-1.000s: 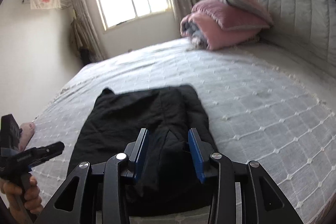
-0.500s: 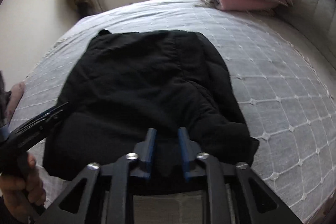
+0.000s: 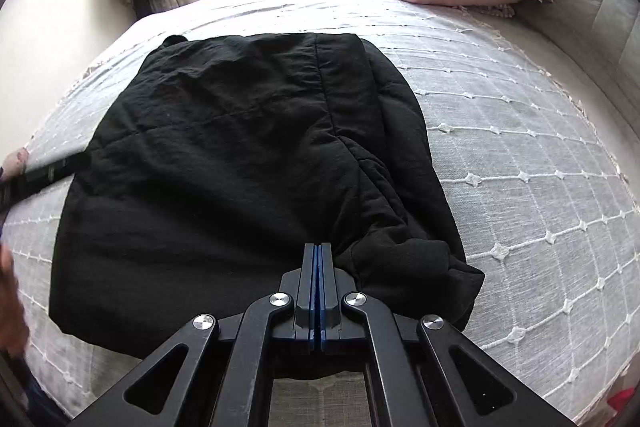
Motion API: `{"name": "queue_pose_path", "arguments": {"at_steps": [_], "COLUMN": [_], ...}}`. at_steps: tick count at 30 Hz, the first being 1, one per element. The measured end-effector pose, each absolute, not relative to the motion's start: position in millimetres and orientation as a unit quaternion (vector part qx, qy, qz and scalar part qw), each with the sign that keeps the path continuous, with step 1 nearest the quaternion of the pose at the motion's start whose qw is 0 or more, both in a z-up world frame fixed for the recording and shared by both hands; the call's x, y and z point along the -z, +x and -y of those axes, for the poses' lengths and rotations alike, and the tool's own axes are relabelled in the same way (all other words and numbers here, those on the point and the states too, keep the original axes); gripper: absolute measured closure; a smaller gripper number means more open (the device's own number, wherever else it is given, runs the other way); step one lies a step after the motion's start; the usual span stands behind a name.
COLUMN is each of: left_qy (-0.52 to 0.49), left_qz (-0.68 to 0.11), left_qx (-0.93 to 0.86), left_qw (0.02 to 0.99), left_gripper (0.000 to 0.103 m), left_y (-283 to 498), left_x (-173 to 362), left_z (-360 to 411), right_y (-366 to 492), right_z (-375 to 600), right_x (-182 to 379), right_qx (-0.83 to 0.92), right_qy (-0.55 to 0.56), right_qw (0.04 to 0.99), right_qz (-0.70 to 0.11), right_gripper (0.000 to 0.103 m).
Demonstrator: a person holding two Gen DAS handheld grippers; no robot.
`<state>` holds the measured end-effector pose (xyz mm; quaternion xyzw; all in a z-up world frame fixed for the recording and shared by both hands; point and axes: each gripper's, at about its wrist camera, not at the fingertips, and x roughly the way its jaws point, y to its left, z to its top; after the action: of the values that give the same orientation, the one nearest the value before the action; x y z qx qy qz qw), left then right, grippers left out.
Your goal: Fold large clothes
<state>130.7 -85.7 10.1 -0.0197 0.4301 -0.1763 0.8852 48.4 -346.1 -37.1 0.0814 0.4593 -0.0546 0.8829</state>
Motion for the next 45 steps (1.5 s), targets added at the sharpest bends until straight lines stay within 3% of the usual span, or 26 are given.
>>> {"name": "queue_pose_path", "arguments": {"at_steps": [11,19,27,31,36,40,45], "left_qy": [0.005,-0.021,-0.014,-0.085,-0.045,-0.016,-0.021], "left_qz": [-0.480,-0.486,-0.480,-0.490,-0.462,-0.470,-0.491], "left_qx": [0.136,0.121,0.114,0.135,0.175,0.208,0.223], "left_qw": [0.867,0.865,0.870,0.857,0.868,0.858,0.842], "left_gripper": [0.044,0.042,0.041,0.041,0.041,0.041,0.041], "left_y": [256,267,265,242,155,86,66], "left_x": [12,39,29,-1,-31,-25,1], "left_z": [123,128,126,94,81,83,86], "right_y": [50,46,47,46,45,43,42], "right_z": [359,350,348,355,353,355,361], "right_x": [35,35,34,35,33,33,32], "right_qx": [0.035,0.036,0.032,0.023,0.029,0.028,0.024], "right_qy": [0.103,0.094,0.114,0.126,0.115,0.120,0.134], "right_qw": [0.883,0.883,0.882,0.882,0.883,0.883,0.882], "right_qz": [-0.457,-0.458,-0.457,-0.454,-0.453,-0.452,-0.451], "right_gripper": [0.103,0.103,0.103,0.103,0.103,0.103,0.103]}}
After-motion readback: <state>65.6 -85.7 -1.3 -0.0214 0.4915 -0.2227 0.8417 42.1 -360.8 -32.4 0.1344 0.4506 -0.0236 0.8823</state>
